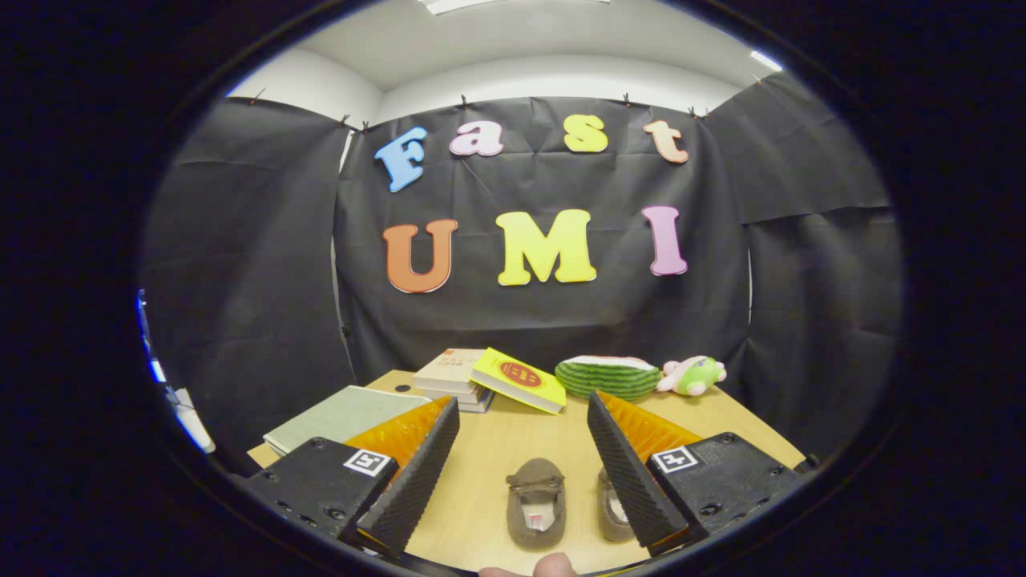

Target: Open the storage box then place both shoes into the box .Put the left shoe in first, then the right shoe, with the right side of both shoes facing outward in a uniform manner.

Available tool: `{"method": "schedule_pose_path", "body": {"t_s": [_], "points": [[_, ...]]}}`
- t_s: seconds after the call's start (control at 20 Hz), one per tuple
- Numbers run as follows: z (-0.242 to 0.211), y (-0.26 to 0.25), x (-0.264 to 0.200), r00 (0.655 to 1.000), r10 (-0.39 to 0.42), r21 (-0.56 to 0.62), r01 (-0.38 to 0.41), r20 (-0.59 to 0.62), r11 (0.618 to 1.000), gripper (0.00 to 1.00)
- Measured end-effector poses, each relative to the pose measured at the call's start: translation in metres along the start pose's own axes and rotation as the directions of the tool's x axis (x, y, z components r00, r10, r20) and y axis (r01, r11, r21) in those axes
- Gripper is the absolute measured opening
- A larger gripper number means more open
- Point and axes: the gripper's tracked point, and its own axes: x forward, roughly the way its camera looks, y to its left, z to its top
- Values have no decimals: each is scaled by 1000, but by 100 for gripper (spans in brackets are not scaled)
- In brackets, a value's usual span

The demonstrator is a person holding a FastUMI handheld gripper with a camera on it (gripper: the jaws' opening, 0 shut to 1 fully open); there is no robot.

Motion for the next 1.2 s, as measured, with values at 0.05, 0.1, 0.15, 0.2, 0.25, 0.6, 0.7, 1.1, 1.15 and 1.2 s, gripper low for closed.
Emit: {"method": "schedule_pose_path", "body": {"t_s": [0.05, 0.1, 0.15, 0.2, 0.25, 0.6, 0.7, 1.1, 1.15, 1.2], "points": [[-2, 5, 2, 1000, 21, 3, -21, -8, 1000, 100], [-4, 6, 5, 999, 29, 15, -29, -17, 999, 100], [-8, 8, 7, 999, 45, 33, -44, -27, 998, 100], [-12, 15, 11, 997, 67, 52, -65, -38, 997, 100], [-15, 19, 15, 995, 88, 67, -85, -52, 994, 100], [-45, 43, 39, 952, 272, 217, -239, -138, 946, 100], [-60, 47, 48, 937, 301, 238, -256, -179, 937, 100], [-111, 102, 65, 783, 552, 445, -401, -286, 800, 100], [-116, 108, 65, 759, 579, 481, -405, -296, 777, 100], [-121, 112, 65, 739, 601, 516, -402, -306, 757, 99]]}}
